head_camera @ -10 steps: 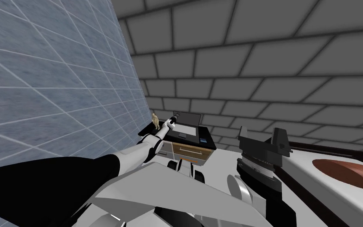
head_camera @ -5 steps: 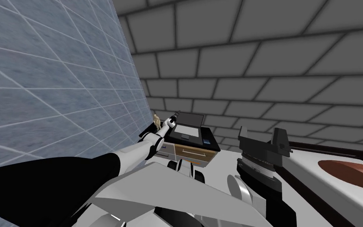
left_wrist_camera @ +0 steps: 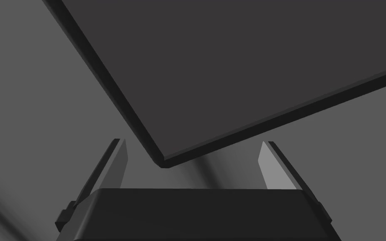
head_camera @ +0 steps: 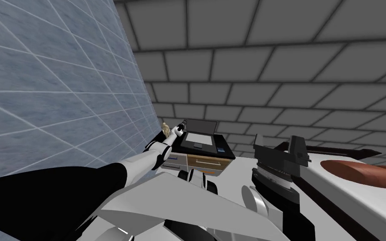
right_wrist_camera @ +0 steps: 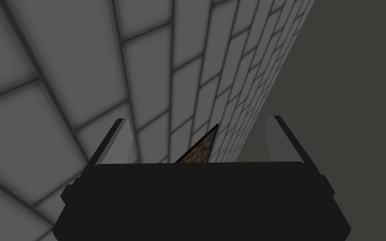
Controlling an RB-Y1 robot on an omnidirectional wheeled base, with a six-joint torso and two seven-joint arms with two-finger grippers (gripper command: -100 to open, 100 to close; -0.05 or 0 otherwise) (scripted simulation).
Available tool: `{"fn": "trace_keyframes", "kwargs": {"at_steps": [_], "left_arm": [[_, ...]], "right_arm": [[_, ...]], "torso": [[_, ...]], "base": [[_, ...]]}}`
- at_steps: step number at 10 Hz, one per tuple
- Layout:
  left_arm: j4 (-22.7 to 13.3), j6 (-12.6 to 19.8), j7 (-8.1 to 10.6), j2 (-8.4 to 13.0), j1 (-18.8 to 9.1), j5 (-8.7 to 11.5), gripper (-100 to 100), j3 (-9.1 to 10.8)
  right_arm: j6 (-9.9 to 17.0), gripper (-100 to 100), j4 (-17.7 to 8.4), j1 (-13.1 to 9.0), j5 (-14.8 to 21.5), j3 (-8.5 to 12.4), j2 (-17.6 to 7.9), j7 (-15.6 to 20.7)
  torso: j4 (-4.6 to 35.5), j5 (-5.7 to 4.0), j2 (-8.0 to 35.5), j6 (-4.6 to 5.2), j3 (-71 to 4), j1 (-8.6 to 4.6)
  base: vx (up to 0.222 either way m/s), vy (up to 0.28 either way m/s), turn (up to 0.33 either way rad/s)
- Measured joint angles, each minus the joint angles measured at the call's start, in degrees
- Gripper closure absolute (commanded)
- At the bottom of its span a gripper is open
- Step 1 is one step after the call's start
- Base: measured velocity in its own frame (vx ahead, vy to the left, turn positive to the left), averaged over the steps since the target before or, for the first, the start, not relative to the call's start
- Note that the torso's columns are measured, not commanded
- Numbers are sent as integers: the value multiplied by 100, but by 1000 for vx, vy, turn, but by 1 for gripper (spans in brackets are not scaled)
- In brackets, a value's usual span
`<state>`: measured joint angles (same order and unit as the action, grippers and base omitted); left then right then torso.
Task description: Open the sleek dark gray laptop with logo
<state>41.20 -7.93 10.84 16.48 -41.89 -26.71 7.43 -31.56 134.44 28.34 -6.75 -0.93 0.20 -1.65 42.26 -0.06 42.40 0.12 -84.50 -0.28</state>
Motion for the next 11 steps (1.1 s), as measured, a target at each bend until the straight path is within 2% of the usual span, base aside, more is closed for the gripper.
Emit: {"fn": "trace_keyframes", "kwargs": {"at_steps": [1, 2, 3, 5, 6, 7, 8, 9, 10, 11], "left_arm": [[-87, -4, -7, 40, 13, 23, -100, 88], [-200, -81, -67, 78, -17, 33, -100, 145], [-147, -117, -149, 145, 195, 168, -100, 278], [-356, -201, -151, 435, 169, 324, -100, 332], [-687, -352, -240, 472, 66, 321, -100, 461], [-1127, -564, -325, 648, 55, 469, -100, 616], [-1023, -558, -279, 832, 222, 590, -100, 583], [-1094, -637, -349, 931, 448, 752, -100, 757], [-528, -434, -138, 1094, 916, 895, -100, 567], [-552, -425, -112, 1259, 810, 946, -100, 610]], "right_arm": [[0, 0, 0, 1, 0, 1, 0, 0], [-1, 0, 0, 2, 0, 1, 0, 0], [0, 0, 0, 0, 0, 0, 0, 0], [0, 0, 0, 2, 0, 1, 0, 0], [-1, 0, 0, 3, 0, 2, 0, 0], [0, 0, 0, 1, 0, 1, 0, 0], [0, 0, 0, 1, 0, 1, 0, 0], [0, 0, 0, 1, 0, 1, 0, 0], [0, 0, 0, 1, 0, 1, 0, 0], [0, 0, 0, 2, 0, 2, -1, 0]], "torso": [[-1, 4, -17, -12, -10, 18], [-3, 7, -27, -15, -17, 31], [-1, 10, -13, -6, -10, 33], [2, 7, -14, -18, -8, 32], [-1, 8, -21, -16, -13, 32], [1, 7, -7, -6, -6, 26], [4, 5, -5, -4, -3, 24], [3, 7, -2, -11, -1, 24], [5, 5, -6, -10, -4, 26], [2, 4, -23, -14, -15, 33]], "base": [[-19, -13, 24], [-49, -10, -330], [-57, -5, -446], [-17, -2, -60], [-47, -15, -312], [-64, -10, -439], [-81, -20, -410], [-74, -23, -445], [-35, -6, -205], [0, 0, 0]]}}
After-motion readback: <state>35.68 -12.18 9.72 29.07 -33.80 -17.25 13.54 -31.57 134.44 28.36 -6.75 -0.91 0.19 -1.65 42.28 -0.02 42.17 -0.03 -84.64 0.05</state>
